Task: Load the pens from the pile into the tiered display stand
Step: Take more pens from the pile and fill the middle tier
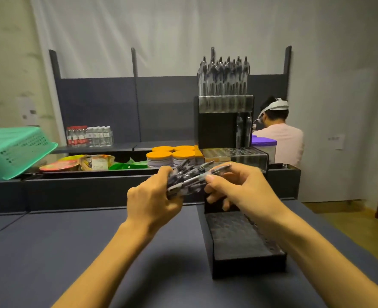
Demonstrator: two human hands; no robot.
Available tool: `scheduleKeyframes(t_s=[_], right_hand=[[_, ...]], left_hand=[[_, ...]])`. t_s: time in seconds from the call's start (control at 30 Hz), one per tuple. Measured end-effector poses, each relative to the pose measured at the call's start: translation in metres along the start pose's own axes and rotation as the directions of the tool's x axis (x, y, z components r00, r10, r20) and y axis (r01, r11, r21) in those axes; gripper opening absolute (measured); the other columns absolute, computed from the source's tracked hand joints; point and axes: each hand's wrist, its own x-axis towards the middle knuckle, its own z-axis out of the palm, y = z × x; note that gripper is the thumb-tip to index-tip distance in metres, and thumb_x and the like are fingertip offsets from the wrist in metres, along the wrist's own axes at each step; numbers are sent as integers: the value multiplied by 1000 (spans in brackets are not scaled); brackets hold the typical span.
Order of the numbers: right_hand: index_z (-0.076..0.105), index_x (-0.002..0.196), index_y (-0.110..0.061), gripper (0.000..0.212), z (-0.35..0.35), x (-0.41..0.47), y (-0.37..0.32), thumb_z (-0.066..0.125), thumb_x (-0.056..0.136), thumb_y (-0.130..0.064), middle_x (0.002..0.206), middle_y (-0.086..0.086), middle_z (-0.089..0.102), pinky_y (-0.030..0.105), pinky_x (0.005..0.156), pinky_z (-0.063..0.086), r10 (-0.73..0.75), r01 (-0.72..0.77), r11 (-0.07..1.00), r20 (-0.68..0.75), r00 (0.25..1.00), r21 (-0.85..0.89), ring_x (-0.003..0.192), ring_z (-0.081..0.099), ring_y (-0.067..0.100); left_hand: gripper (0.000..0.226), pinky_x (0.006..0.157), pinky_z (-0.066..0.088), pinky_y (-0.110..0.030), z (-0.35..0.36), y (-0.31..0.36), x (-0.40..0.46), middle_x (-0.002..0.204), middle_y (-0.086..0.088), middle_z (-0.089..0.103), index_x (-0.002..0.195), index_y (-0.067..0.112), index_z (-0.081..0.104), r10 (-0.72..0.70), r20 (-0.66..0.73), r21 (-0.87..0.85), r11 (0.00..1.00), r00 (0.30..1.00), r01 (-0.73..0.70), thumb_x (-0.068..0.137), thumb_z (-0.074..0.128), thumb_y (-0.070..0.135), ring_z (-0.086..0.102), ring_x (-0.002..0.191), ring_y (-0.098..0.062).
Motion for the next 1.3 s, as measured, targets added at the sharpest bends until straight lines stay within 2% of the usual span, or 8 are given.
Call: scheduleKeyframes(t_s=[0.3, 0.53, 0.67, 0.83, 0.97, 1.07, 1.17, 1.3], right_hand=[[66, 90, -15, 13, -13, 40, -12, 56, 95, -23, 70, -2, 71, 20, 44, 48, -44, 54, 991, -78, 996, 122, 57, 66, 14], [62, 99, -14, 20, -26, 66, -13, 48, 99, -28, 82, 7, 71, 20, 40, 47, -45, 55, 987, -70, 997, 154, 58, 66, 14], [53, 98, -9, 22, -45, 86, -14, 40, 103, -26, 89, 12, 69, 21, 36, 43, 58, 20, 948, -233, 971, 319, 52, 64, 15], [53, 86, -11, 21, -73, 110, -18, 42, 101, -20, 83, 10, 65, 20, 38, 43, -3, 150, 931, -406, 914, 333, 53, 65, 16], [53, 97, -10, 14, -82, 126, -5, 47, 100, -21, 76, 6, 65, 22, 40, 49, -214, 286, 955, -491, 845, 75, 49, 63, 15], [49, 109, -15, 13, -87, 135, 6, 52, 98, -21, 76, 7, 66, 25, 46, 54, -376, 334, 927, -440, 815, -172, 54, 66, 17], [53, 115, -20, 20, -91, 142, 12, 56, 96, -27, 79, 3, 67, 30, 60, 59, -402, 289, 901, -370, 838, -324, 67, 68, 15], [60, 109, -25, 18, -91, 145, 14, 61, 93, -31, 80, -15, 64, 11, 63, 51, -438, 260, 857, -362, 823, -446, 74, 64, 3]], left_hand=[[37, 42, 51, -31, 11, 0, 57, 76, -5, 68, 102, 21, 43, 139, -40, -111, 984, 989, -143, 80, 58, 46, 63, 55, -21], [40, 46, 52, -31, 24, 3, 87, 76, -2, 70, 102, 16, 51, 127, 31, -116, 986, 991, -123, 78, 73, 39, 65, 56, -21], [41, 50, 49, -32, 33, -1, 106, 76, 4, 69, 99, 19, 53, 36, 109, -143, 989, 993, -20, 74, 63, 50, 64, 60, -22], [43, 58, 54, -41, 41, -5, 127, 82, 7, 69, 98, 25, 52, -9, 177, -266, 962, 984, 57, 72, 59, 59, 66, 70, -18], [41, 63, 55, -40, 45, -3, 136, 87, 10, 68, 99, 27, 53, -45, 203, -294, 950, 978, 105, 72, 62, 57, 66, 75, -14], [43, 63, 55, -41, 50, -2, 135, 85, 10, 68, 97, 29, 53, -50, 182, -308, 946, 982, 105, 69, 59, 61, 66, 75, -16], [43, 62, 55, -40, 60, -3, 135, 85, 9, 69, 98, 29, 54, -46, 180, -317, 943, 983, 102, 69, 59, 61, 66, 75, -17], [42, 62, 55, -40, 72, -7, 135, 86, 8, 70, 99, 28, 53, -29, 203, -297, 951, 979, 90, 71, 60, 58, 67, 76, -17]])
